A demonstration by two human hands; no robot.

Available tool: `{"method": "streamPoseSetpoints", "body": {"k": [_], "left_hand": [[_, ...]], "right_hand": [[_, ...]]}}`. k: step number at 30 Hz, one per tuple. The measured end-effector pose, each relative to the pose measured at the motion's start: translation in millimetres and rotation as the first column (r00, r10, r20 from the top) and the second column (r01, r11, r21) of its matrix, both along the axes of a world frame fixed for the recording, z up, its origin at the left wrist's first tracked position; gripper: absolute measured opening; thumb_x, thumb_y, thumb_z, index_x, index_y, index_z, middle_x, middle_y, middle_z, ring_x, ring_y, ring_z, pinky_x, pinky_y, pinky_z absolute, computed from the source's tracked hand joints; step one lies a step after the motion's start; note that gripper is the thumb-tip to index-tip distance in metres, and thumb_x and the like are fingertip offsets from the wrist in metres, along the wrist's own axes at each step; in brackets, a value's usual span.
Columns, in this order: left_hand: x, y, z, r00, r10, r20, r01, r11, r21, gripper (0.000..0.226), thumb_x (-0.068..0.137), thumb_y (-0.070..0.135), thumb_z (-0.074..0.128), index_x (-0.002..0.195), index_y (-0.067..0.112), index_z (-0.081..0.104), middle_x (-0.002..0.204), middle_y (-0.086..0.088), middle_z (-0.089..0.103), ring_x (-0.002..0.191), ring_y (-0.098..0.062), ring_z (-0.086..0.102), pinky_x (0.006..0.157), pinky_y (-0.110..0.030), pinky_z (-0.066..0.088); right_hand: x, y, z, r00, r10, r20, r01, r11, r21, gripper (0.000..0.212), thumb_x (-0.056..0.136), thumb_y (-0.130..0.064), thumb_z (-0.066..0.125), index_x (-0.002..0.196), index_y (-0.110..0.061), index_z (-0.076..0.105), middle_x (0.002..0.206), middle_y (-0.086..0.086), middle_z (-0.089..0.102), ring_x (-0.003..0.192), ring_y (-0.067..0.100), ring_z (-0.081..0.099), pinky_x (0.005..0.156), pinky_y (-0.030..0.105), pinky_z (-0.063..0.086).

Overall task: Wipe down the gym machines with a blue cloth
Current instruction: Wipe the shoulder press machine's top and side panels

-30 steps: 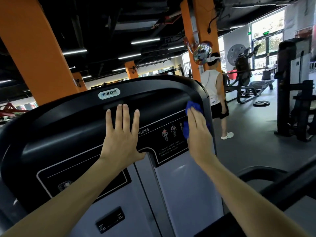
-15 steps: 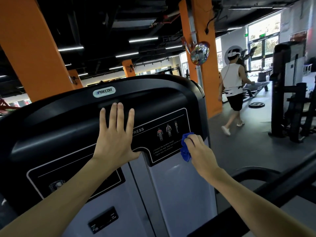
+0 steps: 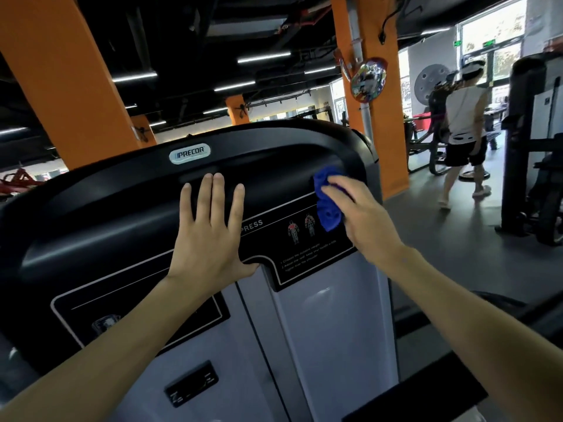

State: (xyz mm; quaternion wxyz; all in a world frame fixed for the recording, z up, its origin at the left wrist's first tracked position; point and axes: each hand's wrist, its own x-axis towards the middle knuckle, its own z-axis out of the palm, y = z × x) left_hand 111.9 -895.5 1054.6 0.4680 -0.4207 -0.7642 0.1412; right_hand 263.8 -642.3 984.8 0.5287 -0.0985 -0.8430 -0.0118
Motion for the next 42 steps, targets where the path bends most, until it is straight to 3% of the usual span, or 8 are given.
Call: {"method": "streamPoseSetpoints", "body": {"k": [6, 11, 15, 18, 24, 31, 39, 42], "left_hand": [[1, 1, -2, 1.0, 0.024, -0.009, -0.024, 1.0, 0.0, 0.146, 0.069, 0.1, 0.04, 0.159, 0.001, -0.018, 0.167, -0.035, -0.005, 0.157, -0.05, -0.004, 0.123, -0.067, 0.002], [4, 0, 1, 1.0, 0.007, 0.005, -0.007, 1.0, 0.003, 0.145, 0.069, 0.1, 0.04, 0.16, 0.002, -0.016, 0.167, -0.035, -0.001, 0.157, -0.049, -0.001, 0.123, -0.067, 0.002], [3, -1, 1, 1.0, -0.002, 0.009, 0.002, 1.0, 0.005, 0.143, 0.07, 0.1, 0.038, 0.16, 0.003, -0.017, 0.167, -0.034, -0.003, 0.157, -0.048, -0.002, 0.124, -0.066, 0.001], [2, -1, 2, 1.0, 0.01, 0.013, -0.01, 1.0, 0.001, 0.146, 0.069, 0.1, 0.042, 0.161, 0.003, -0.015, 0.167, -0.034, -0.004, 0.157, -0.048, -0.003, 0.124, -0.067, 0.0], [3, 1, 1, 0.999, 0.038, 0.011, -0.038, 0.999, -0.004, 0.145, 0.07, 0.1, 0.04, 0.161, 0.003, -0.018, 0.167, -0.033, -0.008, 0.157, -0.048, -0.005, 0.123, -0.067, 0.0], [5, -1, 2, 0.999, 0.016, 0.031, -0.015, 1.0, -0.003, 0.144, 0.07, 0.1, 0.04, 0.161, 0.003, -0.016, 0.168, -0.032, -0.005, 0.157, -0.047, -0.004, 0.124, -0.066, 0.001], [2, 0, 0, 0.999, 0.02, 0.025, -0.02, 1.0, -0.01, 0.145, 0.073, 0.098, 0.041, 0.156, 0.001, -0.027, 0.167, -0.033, -0.011, 0.157, -0.048, -0.008, 0.123, -0.067, 0.0], [3, 2, 2, 0.999, 0.025, 0.039, -0.025, 1.0, -0.007, 0.144, 0.073, 0.097, 0.043, 0.156, 0.002, -0.027, 0.167, -0.032, -0.013, 0.157, -0.047, -0.01, 0.123, -0.066, -0.002]], "right_hand": [[9, -18, -72, 0.969, 0.037, 0.246, -0.085, 0.979, 0.186, 0.067, 0.055, 0.01, 0.085, 0.119, -0.003, 0.069, 0.126, 0.011, 0.063, 0.117, 0.024, 0.053, 0.081, 0.033, 0.061], [-18, -6, 50, 0.987, -0.073, -0.145, 0.11, 0.959, 0.261, 0.037, 0.103, -0.044, 0.052, 0.13, -0.022, 0.066, 0.136, -0.006, 0.059, 0.121, 0.005, 0.053, 0.101, 0.026, 0.045], [-34, -11, 70, 0.979, -0.072, -0.189, 0.126, 0.949, 0.288, 0.029, 0.093, -0.006, 0.063, 0.118, -0.017, 0.072, 0.13, 0.0, 0.067, 0.12, 0.027, 0.062, 0.086, 0.042, 0.036], [-27, -16, 24, 0.978, -0.001, -0.21, 0.058, 0.962, 0.265, 0.025, 0.094, -0.001, 0.058, 0.111, -0.011, 0.074, 0.124, 0.007, 0.069, 0.114, 0.033, 0.061, 0.085, 0.041, 0.053], [-7, -23, -74, 0.978, 0.068, 0.199, -0.148, 0.895, 0.421, 0.041, 0.08, -0.001, 0.079, 0.117, -0.012, 0.067, 0.128, 0.008, 0.064, 0.121, 0.03, 0.05, 0.087, 0.042, 0.06], [-37, -36, 69, 0.977, 0.111, -0.181, -0.045, 0.941, 0.335, 0.016, 0.096, -0.003, 0.067, 0.11, -0.001, 0.073, 0.126, 0.014, 0.066, 0.119, 0.037, 0.055, 0.098, 0.043, 0.051], [-28, -48, -91, 0.964, 0.159, 0.211, -0.243, 0.847, 0.472, 0.025, 0.086, 0.001, 0.071, 0.109, -0.009, 0.069, 0.126, 0.007, 0.063, 0.118, 0.032, 0.054, 0.083, 0.044, 0.059], [-39, -54, -29, 0.983, 0.186, 0.005, -0.174, 0.909, 0.379, 0.02, 0.093, -0.002, 0.064, 0.111, -0.004, 0.071, 0.122, 0.015, 0.068, 0.117, 0.035, 0.054, 0.094, 0.043, 0.055]]}}
